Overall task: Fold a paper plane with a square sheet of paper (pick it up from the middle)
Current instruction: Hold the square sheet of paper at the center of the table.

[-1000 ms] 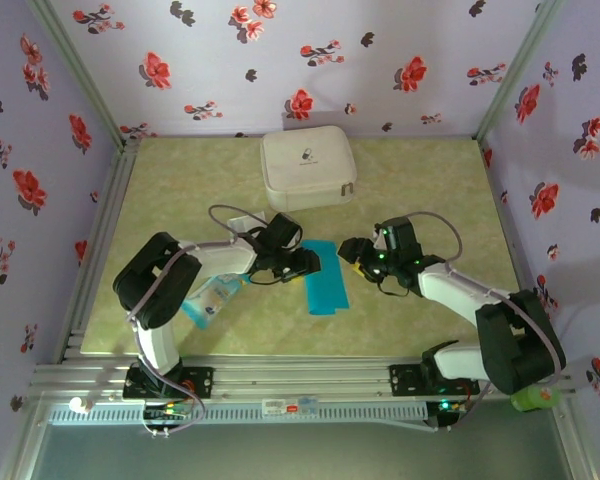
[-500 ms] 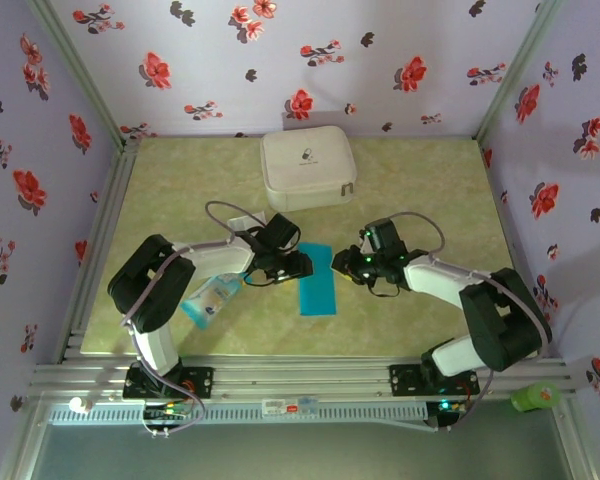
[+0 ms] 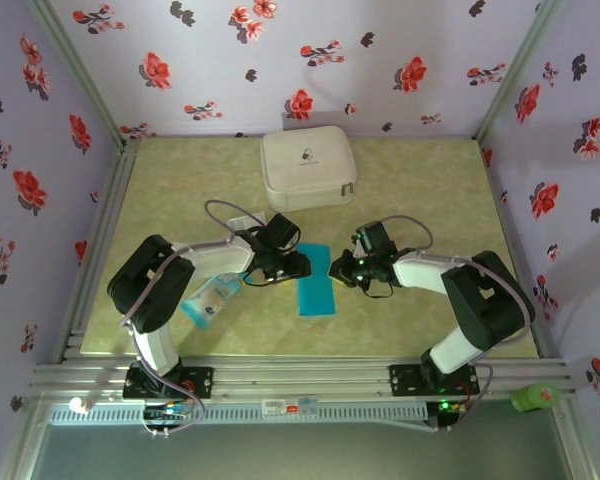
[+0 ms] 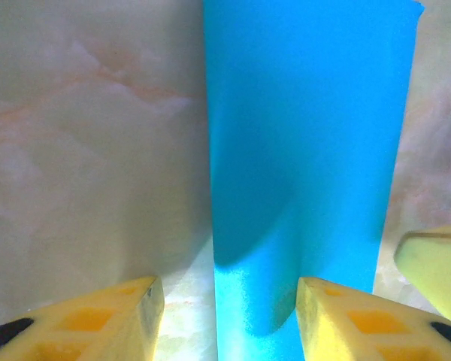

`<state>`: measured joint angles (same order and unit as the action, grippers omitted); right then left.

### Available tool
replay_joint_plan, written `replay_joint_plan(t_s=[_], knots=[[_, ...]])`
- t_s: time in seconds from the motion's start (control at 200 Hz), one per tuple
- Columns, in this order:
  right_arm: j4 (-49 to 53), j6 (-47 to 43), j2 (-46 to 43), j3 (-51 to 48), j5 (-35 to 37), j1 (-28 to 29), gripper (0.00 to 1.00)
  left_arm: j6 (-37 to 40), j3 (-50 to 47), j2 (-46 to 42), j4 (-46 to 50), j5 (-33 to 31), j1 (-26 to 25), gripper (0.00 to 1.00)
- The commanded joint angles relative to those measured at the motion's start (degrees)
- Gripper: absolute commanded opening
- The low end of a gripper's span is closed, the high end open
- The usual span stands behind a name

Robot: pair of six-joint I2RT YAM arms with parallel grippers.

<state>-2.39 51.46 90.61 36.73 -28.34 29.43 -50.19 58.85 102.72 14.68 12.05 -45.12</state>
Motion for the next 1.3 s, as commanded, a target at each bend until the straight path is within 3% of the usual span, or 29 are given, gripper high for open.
replay_joint_plan(t_s=[0.0, 0.355, 0.605, 1.12, 1.295], knots=[[-1.65, -0.66, 2.04, 1.68, -0.9, 0.71, 0.1, 0.82, 1.02, -1.16, 2.37, -1.69, -0.16, 0.51], [-1.75, -0.57, 4.12, 1.34, 0.27, 0.89, 0.08, 0.21, 1.71, -3.37, 1.19, -0.11, -0.63, 0.61], [-1.39, -0.31, 3.87, 1.34, 0.51, 0.89, 0.08, -0.43, 3.22, -0.71, 0.7, 0.3, -1.83, 0.62], [-0.95, -0.4, 2.91, 1.76, 0.48, 0.89, 0.11, -1.2, 4.96, 3.28, 6.29, -2.81, -2.87, 0.52], [-1.01, 0.02, 1.06, 2.13, 0.53, 0.76, 0.17, -1.57, 4.08, 2.56, 6.58, -3.95, -2.88, 0.5]])
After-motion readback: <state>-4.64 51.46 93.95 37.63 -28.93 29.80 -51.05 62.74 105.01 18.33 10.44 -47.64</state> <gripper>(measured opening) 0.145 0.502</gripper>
